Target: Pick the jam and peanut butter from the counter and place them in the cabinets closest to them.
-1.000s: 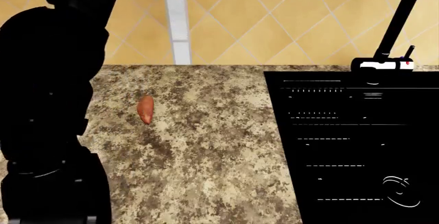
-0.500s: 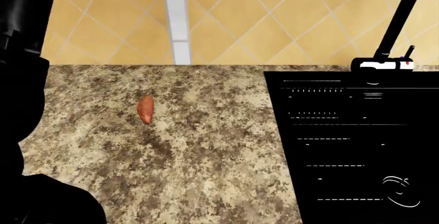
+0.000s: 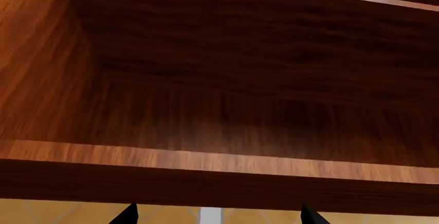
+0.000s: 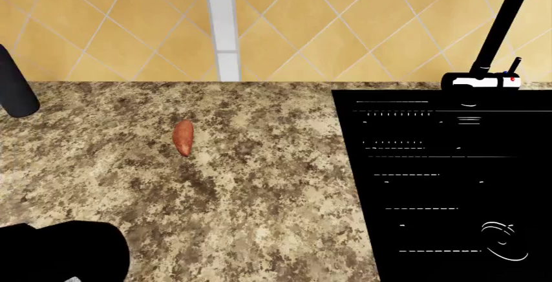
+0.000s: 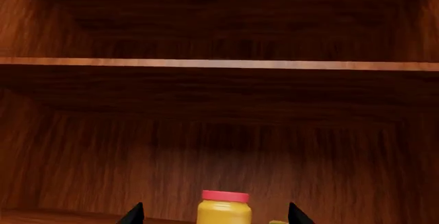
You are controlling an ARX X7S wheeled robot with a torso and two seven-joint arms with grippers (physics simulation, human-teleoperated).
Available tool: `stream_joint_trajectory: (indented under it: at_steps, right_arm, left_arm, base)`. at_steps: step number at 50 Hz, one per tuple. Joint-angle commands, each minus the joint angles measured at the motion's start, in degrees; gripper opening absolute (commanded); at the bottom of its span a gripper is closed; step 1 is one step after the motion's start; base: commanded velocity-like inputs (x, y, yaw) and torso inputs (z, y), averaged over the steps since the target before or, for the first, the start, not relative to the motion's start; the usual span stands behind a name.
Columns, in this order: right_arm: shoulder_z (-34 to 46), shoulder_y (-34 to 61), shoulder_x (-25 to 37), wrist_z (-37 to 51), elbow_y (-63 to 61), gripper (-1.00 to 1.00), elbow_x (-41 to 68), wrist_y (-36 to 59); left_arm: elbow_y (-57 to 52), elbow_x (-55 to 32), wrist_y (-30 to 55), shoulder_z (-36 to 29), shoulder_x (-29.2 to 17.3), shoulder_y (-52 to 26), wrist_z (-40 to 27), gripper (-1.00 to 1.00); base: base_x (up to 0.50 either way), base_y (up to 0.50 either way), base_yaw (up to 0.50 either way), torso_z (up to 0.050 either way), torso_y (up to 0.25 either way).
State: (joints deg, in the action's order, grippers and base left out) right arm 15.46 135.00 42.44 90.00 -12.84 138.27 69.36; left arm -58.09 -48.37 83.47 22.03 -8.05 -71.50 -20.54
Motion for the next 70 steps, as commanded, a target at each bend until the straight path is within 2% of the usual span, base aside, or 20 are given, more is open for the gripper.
stream_joint_trajectory:
  at_steps: [1,7,14,28,47,68,69,70]
  right_arm:
    - [-5.68,0.0,1.39,0.0,-5.62,1.0,0.3,-0.04]
    - [-7.89,0.0,1.64,0.0,-7.7,1.0,1.06,-0.46]
    - [-7.89,0.0,1.64,0.0,-7.7,1.0,1.06,-0.46]
    - [-7.89,0.0,1.64,0.0,-7.7,1.0,1.06,-0.46]
    - [-7.89,0.0,1.64,0.0,-7.7,1.0,1.06,-0.46]
    - [-7.89,0.0,1.64,0.0,-7.7,1.0,1.06,-0.46]
    - [-13.81,0.0,-6.95,-2.56,0.9,1.0,-7.54,8.13]
    - [-13.8,0.0,-10.73,-2.25,9.49,1.0,-16.13,14.98]
  left_arm:
    - [-1.38,-11.28,2.3,4.34,-2.01,-1.9,-7.74,1.0]
    - [-1.28,-17.59,3.11,6.7,-2.75,-2.76,-11.87,1.0]
    - [-0.17,-28.7,4.38,10.17,-4.16,-5.19,-19.95,1.0]
    - [2.67,-43.69,0.47,9.83,-9.56,-7.8,-33.76,1.0]
    - [3.75,-53.77,-6.23,7.36,-16.31,-10.59,-44.03,1.0]
    - [4.07,-56.07,-8.73,6.63,-19.65,-11.24,-46.28,1.0]
    - [4.07,-56.12,-8.82,6.56,-19.73,-11.28,-46.35,1.0]
    - [4.08,-56.11,-8.87,6.52,-19.78,-11.29,-46.36,1.0]
  base:
    - [0.0,0.0,0.0,0.0,0.0]
    - [0.0,0.0,0.0,0.0,0.0]
    - [0.0,0.0,0.0,0.0,0.0]
    - [0.0,0.0,0.0,0.0,0.0]
    - [0.0,0.0,0.0,0.0,0.0]
    - [0.0,0.0,0.0,0.0,0.0]
    - [0.0,0.0,0.0,0.0,0.0]
    - [0.0,0.0,0.0,0.0,0.0]
